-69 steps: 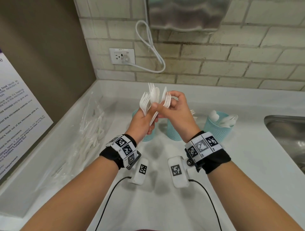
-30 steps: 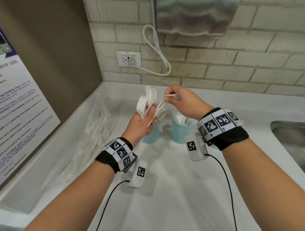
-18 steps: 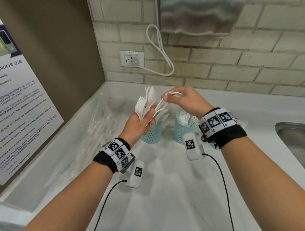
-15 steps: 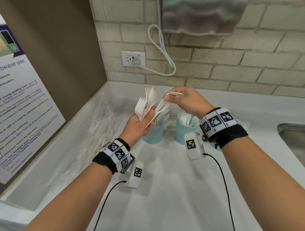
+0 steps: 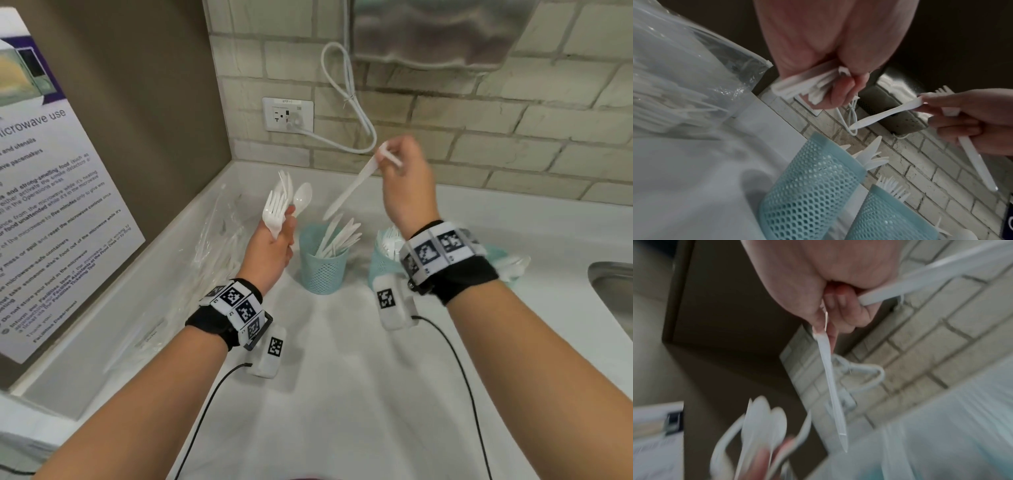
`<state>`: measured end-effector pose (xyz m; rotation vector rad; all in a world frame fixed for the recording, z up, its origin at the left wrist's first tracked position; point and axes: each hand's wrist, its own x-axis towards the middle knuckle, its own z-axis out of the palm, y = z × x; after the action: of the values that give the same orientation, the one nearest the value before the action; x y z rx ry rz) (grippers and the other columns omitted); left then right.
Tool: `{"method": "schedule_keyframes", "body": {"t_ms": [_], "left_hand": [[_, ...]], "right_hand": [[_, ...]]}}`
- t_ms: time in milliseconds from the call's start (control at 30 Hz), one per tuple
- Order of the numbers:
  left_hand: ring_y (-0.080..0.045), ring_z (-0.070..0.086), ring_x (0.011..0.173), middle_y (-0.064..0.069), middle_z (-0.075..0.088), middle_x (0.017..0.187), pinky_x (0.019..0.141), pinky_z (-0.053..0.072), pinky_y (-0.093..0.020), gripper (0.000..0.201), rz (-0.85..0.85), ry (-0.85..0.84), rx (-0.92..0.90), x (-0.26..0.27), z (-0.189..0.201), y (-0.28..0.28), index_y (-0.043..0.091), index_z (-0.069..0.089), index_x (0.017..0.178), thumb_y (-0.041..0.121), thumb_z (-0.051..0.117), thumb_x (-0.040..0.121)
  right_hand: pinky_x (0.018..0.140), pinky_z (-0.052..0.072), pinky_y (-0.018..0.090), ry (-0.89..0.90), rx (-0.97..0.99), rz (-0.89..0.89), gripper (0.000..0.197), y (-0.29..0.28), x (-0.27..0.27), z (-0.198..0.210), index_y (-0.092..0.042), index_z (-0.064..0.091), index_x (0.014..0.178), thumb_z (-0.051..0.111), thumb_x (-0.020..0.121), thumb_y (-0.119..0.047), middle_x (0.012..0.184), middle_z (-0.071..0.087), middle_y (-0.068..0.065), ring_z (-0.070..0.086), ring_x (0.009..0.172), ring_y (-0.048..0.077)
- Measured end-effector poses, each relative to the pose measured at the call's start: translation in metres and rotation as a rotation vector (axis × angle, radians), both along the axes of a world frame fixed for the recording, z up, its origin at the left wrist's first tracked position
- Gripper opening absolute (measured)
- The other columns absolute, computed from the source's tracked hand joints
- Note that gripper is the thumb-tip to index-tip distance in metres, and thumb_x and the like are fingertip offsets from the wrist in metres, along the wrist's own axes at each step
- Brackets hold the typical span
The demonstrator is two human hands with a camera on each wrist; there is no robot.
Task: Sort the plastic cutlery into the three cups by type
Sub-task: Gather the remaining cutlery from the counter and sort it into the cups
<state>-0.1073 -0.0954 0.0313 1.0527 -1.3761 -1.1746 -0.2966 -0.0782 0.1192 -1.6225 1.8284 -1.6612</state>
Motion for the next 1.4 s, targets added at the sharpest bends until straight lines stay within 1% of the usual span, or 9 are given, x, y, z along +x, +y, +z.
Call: {"method": "schedule_keyframes", "body": {"t_ms": [133, 233, 433, 600, 767, 933, 1200, 1300, 1400], "left_hand": [[-0.007, 0.041, 0.049, 0.005, 0.046, 0.070, 0.045, 0.038, -0.014, 0.029, 0.026, -0.112, -0.065, -0.007, 0.002, 0.000, 0.014, 0.046, 0.127, 0.022, 0.045, 0.100], [-0.010, 0.043, 0.050, 0.003, 0.050, 0.074, 0.046, 0.040, -0.014, 0.019, 0.029, -0.149, -0.135, -0.012, 0.004, 0.002, 0.025, 0.044, 0.116, 0.016, 0.046, 0.099], [-0.005, 0.056, 0.077, 0.008, 0.057, 0.085, 0.068, 0.044, -0.017, 0.033, 0.095, -0.261, -0.238, -0.029, 0.006, -0.001, 0.017, 0.045, 0.123, 0.001, 0.044, 0.094], [-0.014, 0.057, 0.098, 0.003, 0.057, 0.107, 0.070, 0.041, -0.009, 0.036, 0.078, -0.255, -0.256, -0.055, 0.013, 0.004, 0.008, 0.043, 0.130, 0.010, 0.051, 0.094], [-0.016, 0.058, 0.087, 0.005, 0.059, 0.093, 0.070, 0.044, -0.020, 0.036, 0.027, -0.230, -0.216, -0.075, 0.022, 0.010, 0.012, 0.047, 0.123, 0.021, 0.061, 0.090], [-0.018, 0.056, 0.089, -0.002, 0.059, 0.103, 0.080, 0.045, -0.028, 0.037, 0.006, -0.260, -0.244, -0.091, 0.030, 0.008, 0.009, 0.045, 0.123, 0.018, 0.060, 0.091], [-0.016, 0.054, 0.090, 0.000, 0.057, 0.102, 0.080, 0.043, -0.028, 0.028, -0.001, -0.162, -0.243, -0.102, 0.031, 0.009, 0.013, 0.048, 0.117, 0.032, 0.050, 0.097], [-0.009, 0.053, 0.087, 0.003, 0.058, 0.101, 0.074, 0.042, -0.015, 0.017, -0.035, -0.117, -0.246, -0.107, 0.027, 0.013, 0.019, 0.046, 0.110, 0.030, 0.050, 0.097], [-0.008, 0.049, 0.076, 0.005, 0.054, 0.088, 0.071, 0.042, -0.025, 0.013, -0.057, -0.094, -0.231, -0.108, 0.019, 0.009, 0.017, 0.046, 0.107, 0.027, 0.045, 0.099]], "right_hand": [[0.086, 0.051, 0.036, 0.091, 0.224, 0.112, 0.009, 0.000, 0.015, -0.043, -0.030, 0.063, 0.095, 0.055, 0.093, -0.031, 0.102, 0.070, -0.007, 0.064, 0.095, 0.016], [0.095, 0.046, 0.031, 0.192, 0.298, 0.164, 0.022, 0.005, 0.019, -0.043, -0.035, 0.066, 0.110, 0.059, 0.089, -0.035, 0.117, 0.065, -0.007, 0.060, 0.108, 0.010], [0.064, 0.046, 0.029, -0.109, 0.238, 0.258, 0.047, 0.029, 0.044, -0.013, -0.009, 0.071, 0.074, 0.066, 0.077, -0.056, 0.075, 0.070, 0.013, 0.058, 0.062, 0.013], [0.069, 0.050, 0.033, -0.231, 0.215, 0.304, 0.028, 0.034, 0.042, -0.019, -0.003, 0.068, 0.082, 0.066, 0.086, -0.031, 0.079, 0.070, 0.015, 0.061, 0.069, 0.018], [0.069, 0.047, 0.035, -0.319, 0.144, 0.307, 0.028, 0.037, 0.022, -0.015, -0.005, 0.059, 0.084, 0.052, 0.095, -0.030, 0.078, 0.063, 0.015, 0.057, 0.070, 0.015], [0.046, 0.031, 0.014, -0.366, -0.086, 0.175, 0.025, 0.046, -0.018, 0.018, -0.029, 0.051, 0.074, 0.045, 0.096, -0.038, 0.075, 0.049, -0.006, 0.039, 0.048, 0.000], [0.058, 0.035, 0.019, -0.218, 0.045, -0.044, 0.019, 0.037, -0.065, -0.028, -0.016, 0.053, 0.082, 0.053, 0.094, -0.029, 0.071, 0.049, -0.005, 0.042, 0.062, 0.008], [0.069, 0.042, 0.017, -0.209, 0.198, -0.032, 0.011, 0.034, -0.066, -0.063, -0.014, 0.060, 0.087, 0.059, 0.092, -0.024, 0.085, 0.061, 0.003, 0.053, 0.078, 0.014], [0.087, 0.046, 0.027, -0.245, 0.287, -0.006, 0.022, 0.031, -0.071, -0.067, -0.009, 0.066, 0.105, 0.063, 0.089, -0.023, 0.103, 0.068, 0.007, 0.059, 0.092, 0.013]]}}
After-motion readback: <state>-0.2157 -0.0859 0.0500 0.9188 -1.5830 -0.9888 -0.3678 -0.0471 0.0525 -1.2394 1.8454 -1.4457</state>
